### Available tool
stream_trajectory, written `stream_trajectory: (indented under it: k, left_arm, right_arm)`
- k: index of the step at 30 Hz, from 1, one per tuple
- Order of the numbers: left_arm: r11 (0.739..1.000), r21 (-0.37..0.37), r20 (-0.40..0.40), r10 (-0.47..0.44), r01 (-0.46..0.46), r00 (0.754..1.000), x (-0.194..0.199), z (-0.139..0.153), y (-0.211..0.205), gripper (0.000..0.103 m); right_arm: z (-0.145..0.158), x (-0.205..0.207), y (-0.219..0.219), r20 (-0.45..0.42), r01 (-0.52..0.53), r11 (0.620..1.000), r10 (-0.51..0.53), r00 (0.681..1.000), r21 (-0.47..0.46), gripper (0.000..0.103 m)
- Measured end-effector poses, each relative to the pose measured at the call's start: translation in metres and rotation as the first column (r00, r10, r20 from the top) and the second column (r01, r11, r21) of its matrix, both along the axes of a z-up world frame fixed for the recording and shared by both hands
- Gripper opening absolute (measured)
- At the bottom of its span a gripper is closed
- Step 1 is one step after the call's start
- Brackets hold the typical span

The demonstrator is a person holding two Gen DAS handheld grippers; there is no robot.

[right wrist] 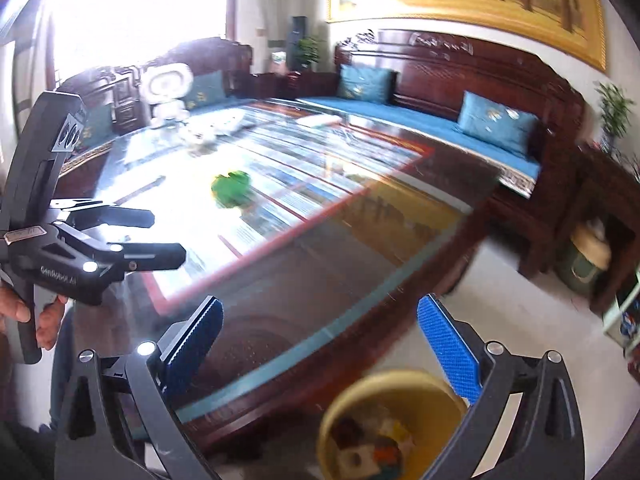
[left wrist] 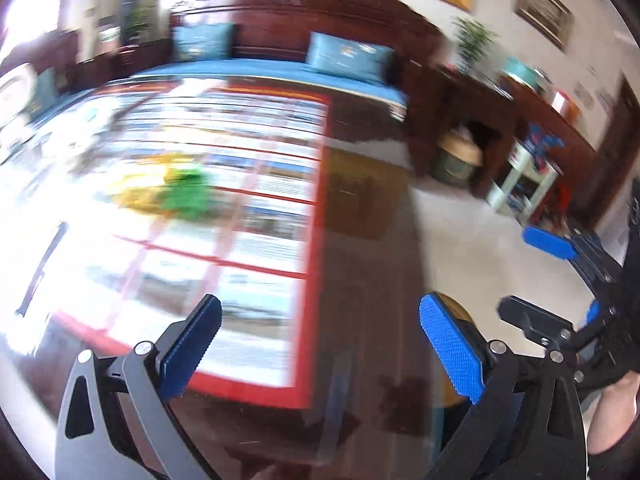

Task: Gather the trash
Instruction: 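Return both tools to the table toward the yellow wrapper and green paper, then grasp the yellow wrapper with the left tool while the right tool grasps the green paper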

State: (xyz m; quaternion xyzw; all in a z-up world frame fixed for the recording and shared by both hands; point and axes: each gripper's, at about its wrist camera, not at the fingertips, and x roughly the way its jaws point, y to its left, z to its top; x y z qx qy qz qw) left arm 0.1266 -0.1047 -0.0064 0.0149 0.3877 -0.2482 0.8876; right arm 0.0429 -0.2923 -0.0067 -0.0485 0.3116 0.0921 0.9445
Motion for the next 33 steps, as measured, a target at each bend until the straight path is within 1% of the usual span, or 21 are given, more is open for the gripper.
stream_trajectory:
  k: [2,5,7,9,12,15,19,23,29,33]
  left_arm:
    - [0.998,-0.001,0.020,0.059,-0.059,0.998,0.006,0.006,0.025,0.099]
    - [0.992,-0.001,0.050,0.126,-0.126,0.991,0.015,0.012,0.055,0.099]
    - [0.989,-0.016,0.050,0.145,-0.144,0.988,0.023,0.011,0.076,0.099]
    - [0.987,-0.016,0.049,0.158,-0.158,0.986,0.029,0.011,0.088,0.099]
    - [0.985,-0.007,0.062,0.175,-0.174,0.983,0.037,0.011,0.102,0.099]
    - [0.981,-0.010,0.065,0.192,-0.192,0.979,0.047,0.009,0.110,0.099]
    - [0.978,-0.009,0.053,0.210,-0.210,0.976,0.065,0.000,0.117,0.099]
    - [0.973,-0.008,0.025,0.229,-0.229,0.973,0.091,-0.011,0.121,0.099]
    - [0.968,-0.028,-0.021,0.249,-0.249,0.968,0.132,-0.027,0.127,0.099]
    - [0.971,-0.039,-0.031,0.236,-0.238,0.971,0.152,-0.032,0.127,0.099]
  right_arm:
    - [0.004,0.017,0.018,0.000,-0.012,1.000,0.012,1.000,0.012,0.094]
    - [0.009,0.038,0.040,0.001,-0.014,0.998,0.014,1.000,0.064,0.094]
    - [0.011,0.053,0.057,0.001,-0.025,0.997,0.025,1.000,0.078,0.094]
    - [0.012,0.063,0.073,0.013,-0.049,0.996,0.048,0.999,0.081,0.094]
    - [0.011,0.074,0.095,0.023,-0.083,0.995,0.082,0.996,0.049,0.094]
    - [0.006,0.085,0.112,0.023,-0.099,0.995,0.099,0.995,-0.019,0.094]
    - [-0.001,0.102,0.124,0.021,-0.106,0.993,0.107,0.994,-0.061,0.094]
    - [-0.010,0.130,0.128,0.000,-0.106,0.993,0.106,0.994,-0.054,0.094]
    - [-0.031,0.174,0.133,-0.071,-0.116,0.993,0.114,0.991,-0.023,0.094]
    - [-0.041,0.201,0.140,-0.118,-0.127,0.991,0.121,0.986,-0.043,0.094]
